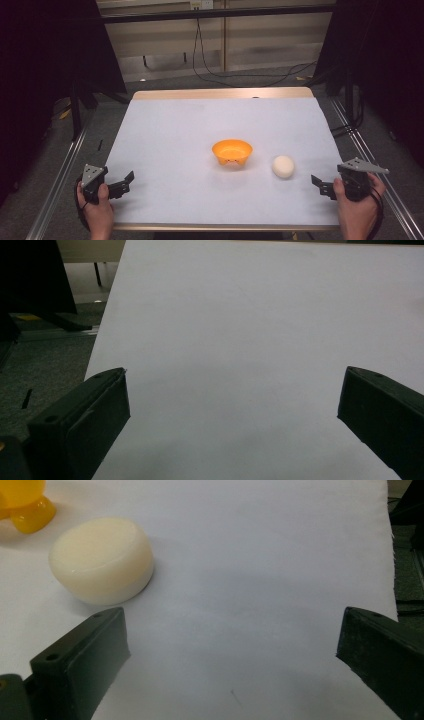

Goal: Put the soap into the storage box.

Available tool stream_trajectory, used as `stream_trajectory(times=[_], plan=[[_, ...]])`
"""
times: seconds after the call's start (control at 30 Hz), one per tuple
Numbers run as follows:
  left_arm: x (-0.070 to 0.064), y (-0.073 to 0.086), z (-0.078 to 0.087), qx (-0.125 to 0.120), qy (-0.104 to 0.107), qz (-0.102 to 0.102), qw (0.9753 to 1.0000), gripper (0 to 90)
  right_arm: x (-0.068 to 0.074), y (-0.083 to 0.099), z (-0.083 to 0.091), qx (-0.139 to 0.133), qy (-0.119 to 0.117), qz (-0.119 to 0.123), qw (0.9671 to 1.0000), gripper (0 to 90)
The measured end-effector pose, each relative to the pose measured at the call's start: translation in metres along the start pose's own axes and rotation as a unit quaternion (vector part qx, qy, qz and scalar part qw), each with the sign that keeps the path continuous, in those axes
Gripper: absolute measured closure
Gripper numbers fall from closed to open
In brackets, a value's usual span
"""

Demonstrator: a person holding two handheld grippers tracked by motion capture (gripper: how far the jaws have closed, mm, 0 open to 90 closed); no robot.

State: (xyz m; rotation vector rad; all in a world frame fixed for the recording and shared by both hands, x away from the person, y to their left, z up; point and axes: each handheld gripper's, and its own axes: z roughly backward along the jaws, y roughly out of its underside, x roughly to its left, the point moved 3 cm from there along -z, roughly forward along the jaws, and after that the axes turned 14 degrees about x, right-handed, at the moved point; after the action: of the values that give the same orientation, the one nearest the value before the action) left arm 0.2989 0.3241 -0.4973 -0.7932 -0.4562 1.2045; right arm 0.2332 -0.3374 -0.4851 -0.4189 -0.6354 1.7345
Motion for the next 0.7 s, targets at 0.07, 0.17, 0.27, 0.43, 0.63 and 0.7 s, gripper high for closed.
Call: stream_trajectory(times=[0.07,0.17,0.27,0.43,0.63,0.7], plan=[[0.001,0.000,0.001,0.003,-0.004,-0.005,1.0000,0.0,0.000,-0.009,0.001,0.009,-0.007,0.008,0.9999,0.0],[0.001,0.000,0.000,0.001,0.000,0.002,1.0000,0.0,0.001,-0.017,0.002,0.019,-0.018,0.017,0.9995,0.0],[0.001,0.000,0.000,0.003,0.000,-0.001,1.0000,0.0,0.004,-0.024,-0.001,0.036,-0.021,0.030,0.9987,0.0],[0.001,0.000,0.000,0.004,0.005,0.001,1.0000,0.0,0.006,-0.030,-0.005,0.052,-0.034,0.038,0.9973,0.0],[0.002,0.000,0.000,0.003,0.007,0.005,1.0000,0.0,0.012,-0.043,-0.013,0.069,-0.047,0.049,0.9953,0.0],[0.002,0.000,0.000,0.003,0.005,0.004,1.0000,0.0,0.013,-0.045,-0.014,0.072,-0.050,0.052,0.9948,0.0]])
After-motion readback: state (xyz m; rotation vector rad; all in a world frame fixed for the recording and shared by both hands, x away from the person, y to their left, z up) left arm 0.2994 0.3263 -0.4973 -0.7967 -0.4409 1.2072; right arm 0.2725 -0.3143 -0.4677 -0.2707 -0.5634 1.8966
